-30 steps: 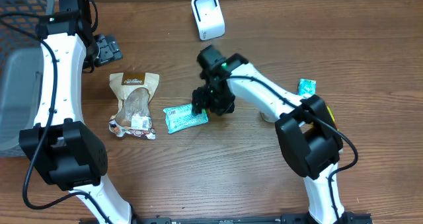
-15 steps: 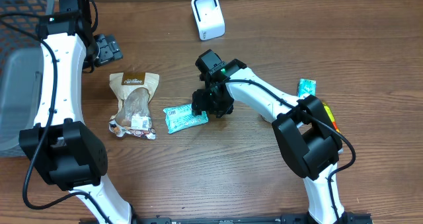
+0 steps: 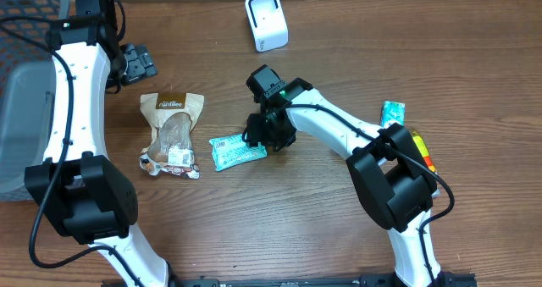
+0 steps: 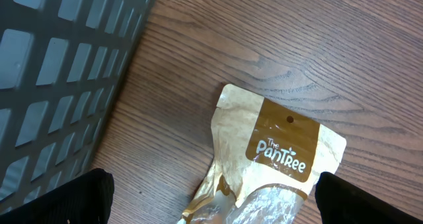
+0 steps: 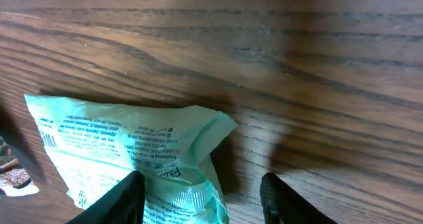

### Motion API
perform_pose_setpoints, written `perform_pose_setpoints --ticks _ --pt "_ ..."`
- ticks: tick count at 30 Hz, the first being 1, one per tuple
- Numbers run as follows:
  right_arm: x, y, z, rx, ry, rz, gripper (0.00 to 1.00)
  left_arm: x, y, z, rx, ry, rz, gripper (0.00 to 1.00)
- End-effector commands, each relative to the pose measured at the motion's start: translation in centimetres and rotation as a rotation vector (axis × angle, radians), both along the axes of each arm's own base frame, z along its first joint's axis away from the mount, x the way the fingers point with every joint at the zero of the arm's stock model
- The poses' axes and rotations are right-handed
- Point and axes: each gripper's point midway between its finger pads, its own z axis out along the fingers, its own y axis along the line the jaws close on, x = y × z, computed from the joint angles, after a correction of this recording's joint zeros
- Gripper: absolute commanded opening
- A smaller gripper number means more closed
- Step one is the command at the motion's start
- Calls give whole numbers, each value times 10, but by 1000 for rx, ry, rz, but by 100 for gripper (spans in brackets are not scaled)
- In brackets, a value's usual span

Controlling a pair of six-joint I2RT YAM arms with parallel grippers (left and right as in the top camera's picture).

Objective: Scan the item barcode

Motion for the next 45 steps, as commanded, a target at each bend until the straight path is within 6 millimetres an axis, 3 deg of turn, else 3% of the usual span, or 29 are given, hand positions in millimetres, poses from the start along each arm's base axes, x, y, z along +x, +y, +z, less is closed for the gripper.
perform_pose_setpoints --ticks 1,12,14,18,23,24,25,45 --pt "0 0 -1 -14 -4 -32 49 0 -3 9 4 -21 -3 99" --pt "-3 2 -1 -16 3 -43 49 0 -3 9 4 -21 -3 100" --pt "-3 2 -1 -16 3 -43 58 0 -3 9 4 -21 -3 99" --pt "-3 1 -1 -17 4 -43 63 0 -3 9 4 -21 -3 100" --pt "-3 1 -1 -17 5 -42 79 0 -3 9 5 -21 -3 100" --pt "-3 1 -1 -17 4 -43 86 0 -3 9 5 -21 -3 100" --pt "-3 1 -1 -17 4 -42 100 0 -3 9 4 -21 -3 99" --pt "-8 12 3 45 73 -114 100 0 -3 9 4 -21 -3 99"
